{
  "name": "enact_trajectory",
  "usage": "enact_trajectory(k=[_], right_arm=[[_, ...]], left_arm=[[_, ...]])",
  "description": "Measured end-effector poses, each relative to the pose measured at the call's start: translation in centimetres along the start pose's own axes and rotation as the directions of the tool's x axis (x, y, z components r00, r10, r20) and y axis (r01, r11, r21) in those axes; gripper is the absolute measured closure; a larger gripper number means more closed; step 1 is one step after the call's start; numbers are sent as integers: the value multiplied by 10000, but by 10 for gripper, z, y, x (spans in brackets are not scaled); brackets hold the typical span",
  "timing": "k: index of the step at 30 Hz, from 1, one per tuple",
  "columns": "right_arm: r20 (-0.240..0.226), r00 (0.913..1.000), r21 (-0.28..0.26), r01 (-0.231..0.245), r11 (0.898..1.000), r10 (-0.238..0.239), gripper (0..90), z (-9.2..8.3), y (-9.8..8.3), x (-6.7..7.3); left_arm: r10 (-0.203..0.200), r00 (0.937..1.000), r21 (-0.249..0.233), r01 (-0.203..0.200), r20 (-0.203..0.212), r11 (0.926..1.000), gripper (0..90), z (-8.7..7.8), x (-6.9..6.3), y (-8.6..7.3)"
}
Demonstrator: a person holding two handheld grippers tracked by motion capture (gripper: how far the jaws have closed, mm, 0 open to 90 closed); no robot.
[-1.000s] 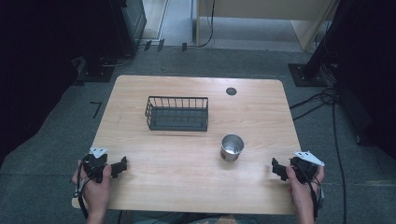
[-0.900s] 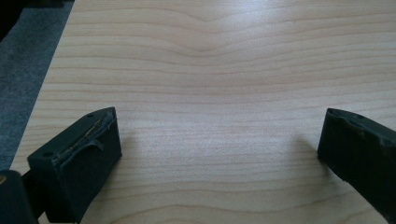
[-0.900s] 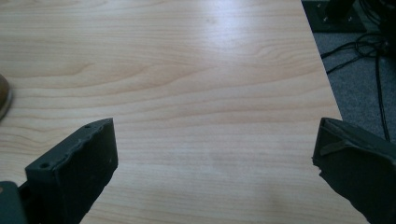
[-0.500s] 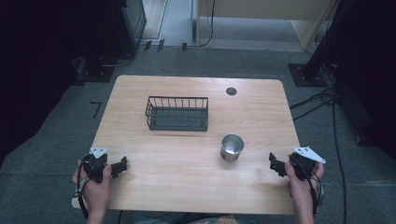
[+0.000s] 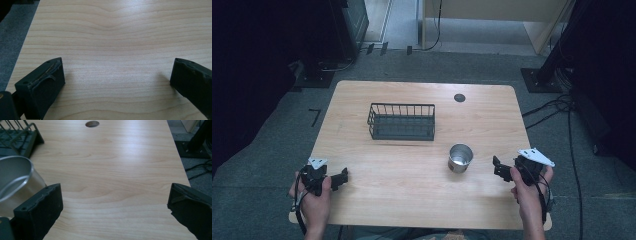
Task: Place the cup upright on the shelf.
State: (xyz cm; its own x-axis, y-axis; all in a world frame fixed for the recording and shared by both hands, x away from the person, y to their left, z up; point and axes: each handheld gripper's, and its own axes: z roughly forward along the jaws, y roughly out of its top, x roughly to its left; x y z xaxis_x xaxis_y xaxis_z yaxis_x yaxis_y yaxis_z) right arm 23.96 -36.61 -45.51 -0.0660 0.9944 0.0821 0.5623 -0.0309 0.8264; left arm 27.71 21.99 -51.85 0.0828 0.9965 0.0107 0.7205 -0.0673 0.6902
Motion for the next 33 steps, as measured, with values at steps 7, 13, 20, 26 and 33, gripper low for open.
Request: enact_trajectory(k=[7, 13, 20, 26, 33], right_arm=[[-262, 9995, -140, 165, 9998, -169, 0, 0, 11, 13], [-569, 9978, -302, 331, 9990, -348, 0, 1, 20, 28], [-870, 9950, -415, 459, 9981, -493, 0, 4, 28, 44], [-1120, 9920, -414, 547, 9976, -590, 0, 8, 31, 58], [-1400, 9882, -384, 565, 9977, -613, 0, 13, 32, 70]], left_arm=[[11, 10000, 4, -11, 0, 10000, 0, 0, 0, 0], [12, 10000, 11, -12, 2, 10000, 0, 0, 0, 0], [16, 10000, 13, -16, -1, 10000, 0, 0, 0, 0], [23, 10000, 14, -23, 2, 10000, 0, 0, 0, 0], [19, 10000, 3, -19, -3, 10000, 0, 0, 0, 0]])
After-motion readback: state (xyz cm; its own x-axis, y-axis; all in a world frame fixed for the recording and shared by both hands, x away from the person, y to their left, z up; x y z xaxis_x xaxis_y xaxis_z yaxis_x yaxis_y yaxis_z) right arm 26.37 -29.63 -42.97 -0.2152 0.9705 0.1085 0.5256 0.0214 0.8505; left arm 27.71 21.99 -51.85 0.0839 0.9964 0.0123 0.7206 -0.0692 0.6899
